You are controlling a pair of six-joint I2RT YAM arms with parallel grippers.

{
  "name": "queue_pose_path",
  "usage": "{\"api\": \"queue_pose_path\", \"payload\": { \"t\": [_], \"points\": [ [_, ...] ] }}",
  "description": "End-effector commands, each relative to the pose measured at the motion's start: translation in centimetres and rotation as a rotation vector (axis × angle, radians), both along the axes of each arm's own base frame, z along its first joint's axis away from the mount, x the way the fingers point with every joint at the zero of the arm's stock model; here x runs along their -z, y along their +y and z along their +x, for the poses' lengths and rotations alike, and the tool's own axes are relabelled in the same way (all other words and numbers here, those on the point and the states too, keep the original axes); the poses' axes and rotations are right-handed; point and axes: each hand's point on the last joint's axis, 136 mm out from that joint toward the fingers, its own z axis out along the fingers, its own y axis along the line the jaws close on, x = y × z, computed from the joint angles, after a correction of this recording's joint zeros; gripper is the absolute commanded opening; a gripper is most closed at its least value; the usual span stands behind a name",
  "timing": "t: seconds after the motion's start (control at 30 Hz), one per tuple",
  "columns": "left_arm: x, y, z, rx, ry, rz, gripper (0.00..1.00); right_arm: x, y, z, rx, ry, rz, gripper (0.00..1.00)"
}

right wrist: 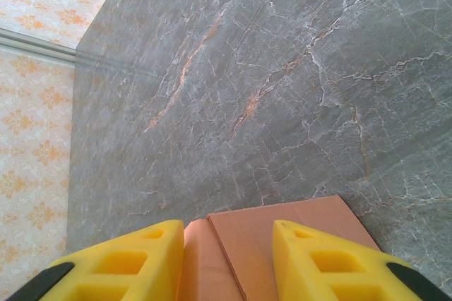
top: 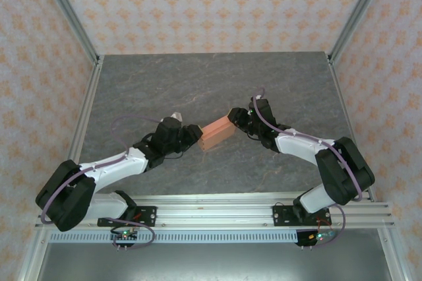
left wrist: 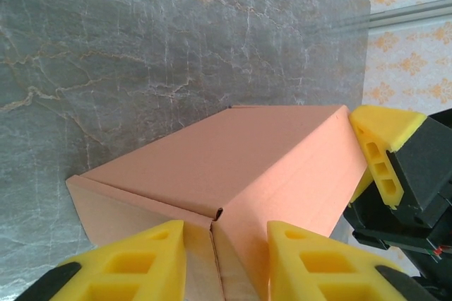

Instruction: Fold the paper box

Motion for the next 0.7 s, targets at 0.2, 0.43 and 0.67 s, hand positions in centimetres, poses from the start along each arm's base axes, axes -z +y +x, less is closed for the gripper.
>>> {"api": "queue_pose_path", "payload": {
  "t": [0.2, 0.43, 0.67],
  "points": [
    [6.3, 1.7, -1.9, 0.017, 0.086, 0.194, 0.23, 5.0, -1.3, -2.6, -0.055, 0.127, -0.168, 0.36],
    [7.4, 2.6, -1.7, 0.006, 0.082, 0.266, 0.19, 5.5, -1.4, -3.2, -0.098, 0.142, -0.182, 0.32],
    [6.4, 3.9, 0.5, -0.002, 0.027, 0.327, 0.18, 4.2, -0.1, -2.9, -0.113, 0.112, -0.077, 0.31]
  ]
}}
